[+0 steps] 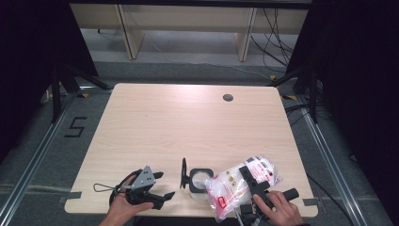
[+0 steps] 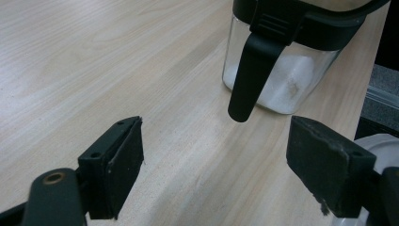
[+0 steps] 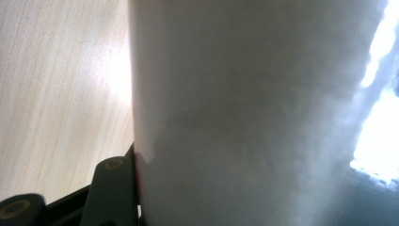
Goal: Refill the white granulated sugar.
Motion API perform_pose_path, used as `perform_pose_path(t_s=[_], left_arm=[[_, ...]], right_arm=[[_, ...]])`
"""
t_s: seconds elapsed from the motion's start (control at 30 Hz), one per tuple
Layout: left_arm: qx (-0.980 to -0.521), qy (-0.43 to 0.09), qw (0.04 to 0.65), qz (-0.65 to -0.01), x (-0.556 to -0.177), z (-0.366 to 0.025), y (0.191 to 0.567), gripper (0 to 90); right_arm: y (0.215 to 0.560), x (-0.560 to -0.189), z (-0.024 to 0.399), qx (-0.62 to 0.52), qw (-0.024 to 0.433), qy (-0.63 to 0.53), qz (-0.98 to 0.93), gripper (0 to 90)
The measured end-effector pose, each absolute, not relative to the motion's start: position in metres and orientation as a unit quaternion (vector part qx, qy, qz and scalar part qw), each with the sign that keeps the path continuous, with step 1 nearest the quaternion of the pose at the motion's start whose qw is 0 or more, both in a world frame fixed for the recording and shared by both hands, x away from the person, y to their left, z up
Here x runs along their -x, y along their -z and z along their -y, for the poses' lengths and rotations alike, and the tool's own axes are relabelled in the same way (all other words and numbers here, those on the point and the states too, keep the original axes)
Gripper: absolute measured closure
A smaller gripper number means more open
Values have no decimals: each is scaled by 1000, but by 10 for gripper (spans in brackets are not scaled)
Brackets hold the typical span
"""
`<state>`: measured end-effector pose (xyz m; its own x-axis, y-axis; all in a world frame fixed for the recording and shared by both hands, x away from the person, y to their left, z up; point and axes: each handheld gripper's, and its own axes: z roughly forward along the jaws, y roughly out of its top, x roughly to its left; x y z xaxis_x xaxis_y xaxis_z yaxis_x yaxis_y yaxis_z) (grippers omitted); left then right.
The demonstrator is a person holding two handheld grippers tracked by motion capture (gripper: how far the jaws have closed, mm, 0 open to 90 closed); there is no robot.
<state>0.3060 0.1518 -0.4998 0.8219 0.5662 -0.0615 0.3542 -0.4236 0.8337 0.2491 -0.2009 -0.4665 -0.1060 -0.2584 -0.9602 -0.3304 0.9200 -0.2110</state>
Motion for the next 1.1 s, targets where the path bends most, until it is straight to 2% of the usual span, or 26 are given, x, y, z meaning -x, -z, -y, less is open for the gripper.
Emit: perform_pose_path(t_s=[0.4,0.5,0.9,1.1], left_arm=[[-841,-120,459,-260,-307,-153,499,190],[-833,-115,464,-279,-306,-151,499,190],[-840,-121,460,-262,-307,-153,499,190],[-835,-114,462,-276,-306,-151,500,190]], right_arm=[[468,-248,201,199,644,-29,-738,442],[467,-247,201,202,644,-26,-737,442],[468,-246,200,204,649,-22,-732,443],[467,-246,200,209,649,-22,-731,443]])
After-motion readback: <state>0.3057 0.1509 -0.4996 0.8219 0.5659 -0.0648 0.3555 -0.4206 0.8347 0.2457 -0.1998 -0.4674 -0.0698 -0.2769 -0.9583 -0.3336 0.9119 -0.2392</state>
